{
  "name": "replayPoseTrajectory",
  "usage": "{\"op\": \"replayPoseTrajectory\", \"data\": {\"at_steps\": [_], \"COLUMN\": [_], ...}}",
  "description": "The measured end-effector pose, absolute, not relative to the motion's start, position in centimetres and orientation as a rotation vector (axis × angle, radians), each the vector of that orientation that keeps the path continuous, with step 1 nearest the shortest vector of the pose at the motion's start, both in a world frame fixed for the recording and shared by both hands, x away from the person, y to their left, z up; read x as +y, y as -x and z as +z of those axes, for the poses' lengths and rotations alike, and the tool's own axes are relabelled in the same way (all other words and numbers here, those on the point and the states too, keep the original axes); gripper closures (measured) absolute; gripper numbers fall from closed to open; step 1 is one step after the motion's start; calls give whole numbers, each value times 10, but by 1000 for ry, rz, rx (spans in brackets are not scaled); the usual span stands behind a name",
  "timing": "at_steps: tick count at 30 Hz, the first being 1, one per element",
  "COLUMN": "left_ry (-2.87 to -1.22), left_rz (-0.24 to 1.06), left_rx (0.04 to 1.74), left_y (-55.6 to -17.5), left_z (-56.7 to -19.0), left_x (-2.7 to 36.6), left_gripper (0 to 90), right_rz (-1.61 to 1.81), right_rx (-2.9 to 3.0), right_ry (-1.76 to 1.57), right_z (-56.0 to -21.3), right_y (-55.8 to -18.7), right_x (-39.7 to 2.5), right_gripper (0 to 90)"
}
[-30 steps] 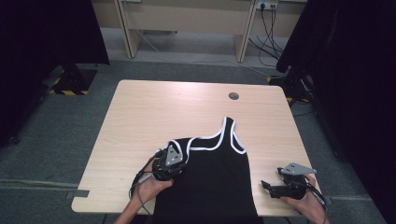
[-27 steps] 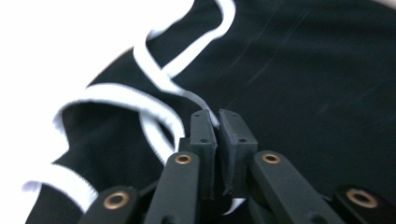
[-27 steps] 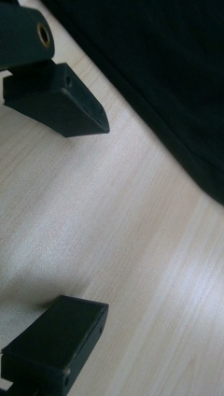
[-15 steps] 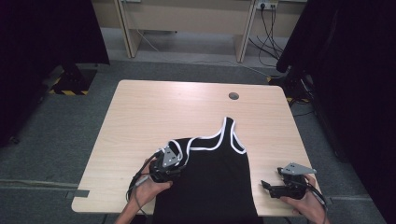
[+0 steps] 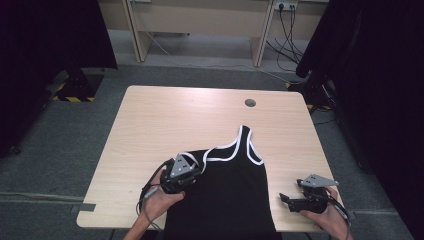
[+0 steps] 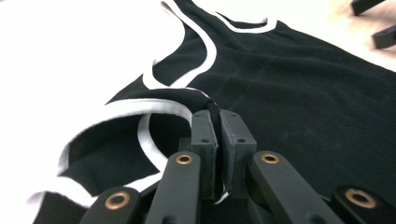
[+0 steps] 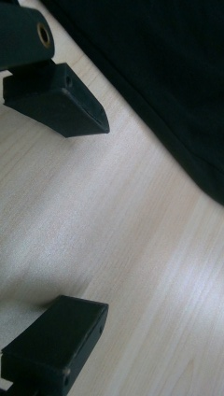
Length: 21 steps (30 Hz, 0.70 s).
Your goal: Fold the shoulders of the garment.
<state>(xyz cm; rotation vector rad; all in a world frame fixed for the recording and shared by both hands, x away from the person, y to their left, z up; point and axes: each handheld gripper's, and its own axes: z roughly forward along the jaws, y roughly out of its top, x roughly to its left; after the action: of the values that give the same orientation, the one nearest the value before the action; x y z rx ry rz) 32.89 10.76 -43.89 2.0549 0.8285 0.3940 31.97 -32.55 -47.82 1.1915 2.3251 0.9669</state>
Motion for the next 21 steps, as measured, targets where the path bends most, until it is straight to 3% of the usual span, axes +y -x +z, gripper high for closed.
{"op": "replayPoseTrajectory", "data": {"at_steps": [1,2,5,8,12,21], "left_ry": [-2067,-2089,-2124,-2097,-2072,-2105], "left_rz": [365,350,330,353,379,413], "left_rx": [841,846,861,911,950,1014], "left_y": [-327,-324,-318,-316,-314,-312], "left_z": [-444,-451,-465,-468,-467,-481], "left_x": [108,108,109,114,121,131], "left_gripper": [761,761,651,465,305,183], "right_rz": [967,967,970,1014,1029,1083], "right_rx": [2325,2325,2327,2323,2295,2290], "right_ry": [-1193,-1193,-1192,-1250,-1290,-1237], "right_z": [-478,-478,-478,-476,-472,-462], "right_y": [-320,-320,-320,-324,-337,-375], "right_x": [-325,-325,-325,-327,-327,-297], "right_gripper": [128,128,128,154,175,190]}}
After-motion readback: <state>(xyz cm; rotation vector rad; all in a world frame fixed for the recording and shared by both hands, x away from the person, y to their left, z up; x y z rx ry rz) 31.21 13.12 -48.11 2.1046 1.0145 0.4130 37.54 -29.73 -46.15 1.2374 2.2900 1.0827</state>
